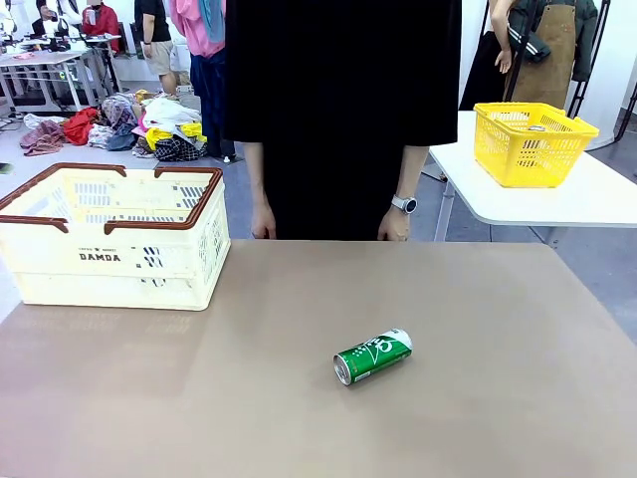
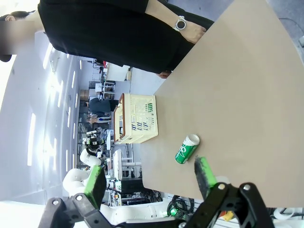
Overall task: Place the drinks into the Shopping basket.
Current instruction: Pick up one drink and place it into the Shopping basket.
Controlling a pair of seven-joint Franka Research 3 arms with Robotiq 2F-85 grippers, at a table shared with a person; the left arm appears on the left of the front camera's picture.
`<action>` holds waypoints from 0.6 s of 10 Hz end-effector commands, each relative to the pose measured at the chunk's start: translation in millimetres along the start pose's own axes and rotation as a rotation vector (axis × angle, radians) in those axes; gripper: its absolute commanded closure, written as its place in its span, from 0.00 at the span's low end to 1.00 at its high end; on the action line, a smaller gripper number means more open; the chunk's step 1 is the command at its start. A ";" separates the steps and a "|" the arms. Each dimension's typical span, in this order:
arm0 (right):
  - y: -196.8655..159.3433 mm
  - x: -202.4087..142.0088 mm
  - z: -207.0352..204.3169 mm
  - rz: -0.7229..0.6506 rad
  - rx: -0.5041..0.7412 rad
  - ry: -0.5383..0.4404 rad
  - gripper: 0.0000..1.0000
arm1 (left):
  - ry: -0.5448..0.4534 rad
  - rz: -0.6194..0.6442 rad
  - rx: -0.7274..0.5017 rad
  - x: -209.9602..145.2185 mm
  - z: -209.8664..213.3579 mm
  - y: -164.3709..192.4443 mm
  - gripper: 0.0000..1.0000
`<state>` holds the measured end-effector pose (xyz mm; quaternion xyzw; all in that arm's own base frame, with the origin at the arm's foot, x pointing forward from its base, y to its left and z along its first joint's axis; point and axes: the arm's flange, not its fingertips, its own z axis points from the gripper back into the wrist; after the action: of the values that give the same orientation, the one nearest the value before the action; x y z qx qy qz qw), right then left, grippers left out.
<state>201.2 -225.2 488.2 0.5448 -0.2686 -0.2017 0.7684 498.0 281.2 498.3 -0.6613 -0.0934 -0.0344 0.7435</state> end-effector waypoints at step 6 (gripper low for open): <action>1.5 3.2 -1.0 0.027 0.029 -0.010 0.00 | 0.037 0.013 0.011 8.3 -32.9 5.1 0.00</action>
<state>201.2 -225.2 488.2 0.5448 -0.2685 -0.2017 0.7684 520.5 248.7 490.8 -0.6587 -0.0756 -0.0480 0.7470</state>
